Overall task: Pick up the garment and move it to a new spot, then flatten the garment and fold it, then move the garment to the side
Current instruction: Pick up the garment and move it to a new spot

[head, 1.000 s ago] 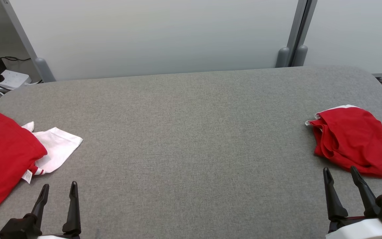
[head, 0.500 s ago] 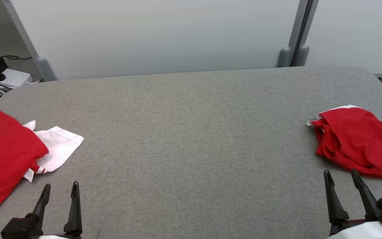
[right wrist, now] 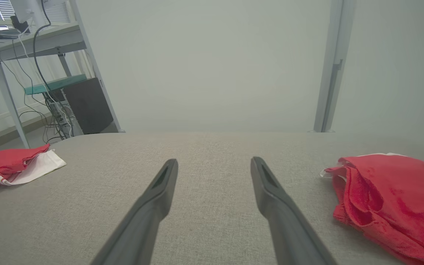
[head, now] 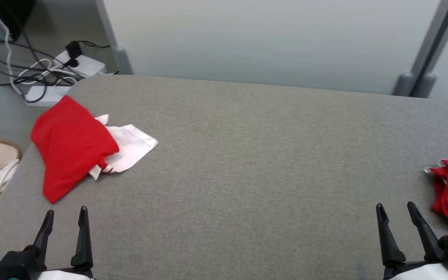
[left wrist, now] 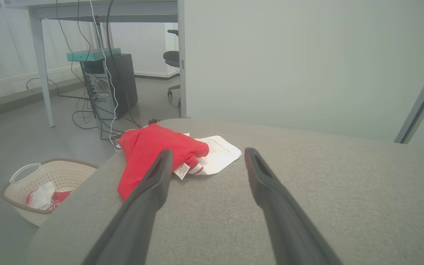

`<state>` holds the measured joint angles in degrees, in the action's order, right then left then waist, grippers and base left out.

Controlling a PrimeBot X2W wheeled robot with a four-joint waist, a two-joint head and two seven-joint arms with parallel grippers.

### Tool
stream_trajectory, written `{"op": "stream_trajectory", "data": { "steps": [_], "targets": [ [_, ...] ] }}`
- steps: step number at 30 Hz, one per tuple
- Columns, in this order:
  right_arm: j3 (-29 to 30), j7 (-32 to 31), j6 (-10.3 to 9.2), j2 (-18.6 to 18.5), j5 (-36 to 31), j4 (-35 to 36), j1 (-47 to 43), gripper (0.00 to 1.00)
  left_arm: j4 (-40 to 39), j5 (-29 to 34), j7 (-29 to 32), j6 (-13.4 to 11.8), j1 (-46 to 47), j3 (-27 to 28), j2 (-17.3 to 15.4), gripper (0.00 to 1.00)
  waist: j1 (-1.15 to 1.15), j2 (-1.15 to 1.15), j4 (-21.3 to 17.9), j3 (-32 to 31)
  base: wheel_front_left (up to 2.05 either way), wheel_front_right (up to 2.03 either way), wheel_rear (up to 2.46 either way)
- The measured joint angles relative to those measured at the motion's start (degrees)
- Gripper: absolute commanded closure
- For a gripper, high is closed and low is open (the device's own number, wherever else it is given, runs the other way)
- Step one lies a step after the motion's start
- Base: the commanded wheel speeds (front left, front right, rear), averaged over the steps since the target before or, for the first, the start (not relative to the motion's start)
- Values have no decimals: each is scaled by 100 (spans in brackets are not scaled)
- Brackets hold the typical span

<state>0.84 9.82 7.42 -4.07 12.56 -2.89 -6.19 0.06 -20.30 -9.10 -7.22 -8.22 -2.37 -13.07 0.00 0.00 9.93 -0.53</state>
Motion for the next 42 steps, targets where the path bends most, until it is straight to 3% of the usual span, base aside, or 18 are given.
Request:
{"op": "stream_trajectory", "data": {
  "steps": [11,17,33,39,42],
  "targets": [
    [-133,-46,0,4,9,44,3,0,26,-103,-34,-41,-66,2,37,0,0,0,1368,-13,0,0,0],
    [-153,-46,0,32,10,33,5,0,90,-156,-70,-38,-66,-18,69,0,0,0,1900,-44,0,0,0],
    [-227,-46,0,37,78,-22,6,0,162,-201,-92,69,203,-213,46,0,0,0,1877,-2,0,0,0],
    [-296,-75,0,8,122,3,83,0,-20,-199,-91,165,1124,-193,-176,0,0,0,1815,136,0,0,0],
    [-358,-107,0,-37,123,21,186,0,-125,-152,42,307,2059,-197,-402,0,0,0,1720,230,0,0,0]
  ]
}}
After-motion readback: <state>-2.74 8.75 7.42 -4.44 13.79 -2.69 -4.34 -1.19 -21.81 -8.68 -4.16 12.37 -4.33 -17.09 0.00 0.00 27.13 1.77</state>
